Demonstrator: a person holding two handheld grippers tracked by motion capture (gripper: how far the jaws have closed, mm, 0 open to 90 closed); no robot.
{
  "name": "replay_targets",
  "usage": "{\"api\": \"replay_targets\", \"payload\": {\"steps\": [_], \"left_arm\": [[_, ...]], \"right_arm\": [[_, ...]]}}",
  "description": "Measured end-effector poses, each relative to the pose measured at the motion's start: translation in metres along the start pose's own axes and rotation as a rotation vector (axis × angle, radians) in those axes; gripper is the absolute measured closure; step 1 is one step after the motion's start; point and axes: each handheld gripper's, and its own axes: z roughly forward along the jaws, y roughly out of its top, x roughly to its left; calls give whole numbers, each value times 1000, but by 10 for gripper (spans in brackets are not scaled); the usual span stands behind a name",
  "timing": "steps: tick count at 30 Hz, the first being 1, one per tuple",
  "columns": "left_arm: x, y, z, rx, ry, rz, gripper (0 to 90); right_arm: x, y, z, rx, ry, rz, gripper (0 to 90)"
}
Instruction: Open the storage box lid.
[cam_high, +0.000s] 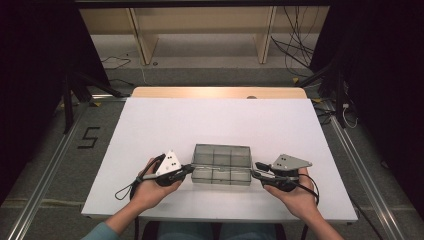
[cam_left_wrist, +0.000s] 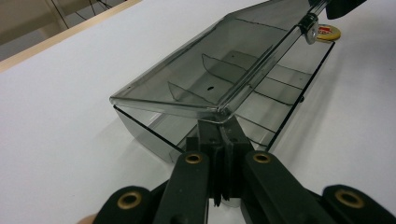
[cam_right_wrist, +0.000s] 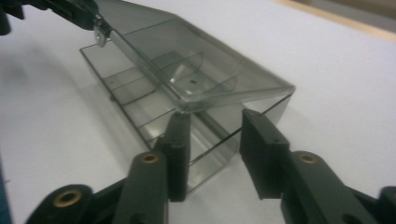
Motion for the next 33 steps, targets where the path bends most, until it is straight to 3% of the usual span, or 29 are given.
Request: {"api": "replay_targets", "payload": {"steps": [4, 6, 11, 15, 21, 26, 33], "left_arm": [[0, 0, 0, 0, 8, 6, 883], [1, -1, -1, 4, 21, 4, 821], [6, -3, -1, 1, 97, -12, 641], [7, 0, -1, -37, 151, 40, 546], [8, 6, 0, -100, 166, 101, 611], [9, 8, 3, -113, 176, 144, 693], [10, 12, 9, -134, 213, 172, 752]], "right_arm": [[1, 2, 2, -16, -28, -21, 591], [1, 4, 3, -32, -42, -29, 585], [-2, 8, 4, -61, -64, -36, 584], [-4, 11, 4, -87, -77, -41, 585], [-5, 13, 7, -98, -91, -51, 598], [-5, 18, 10, -120, -108, -74, 637], [-5, 23, 13, -141, -130, -102, 693]]}}
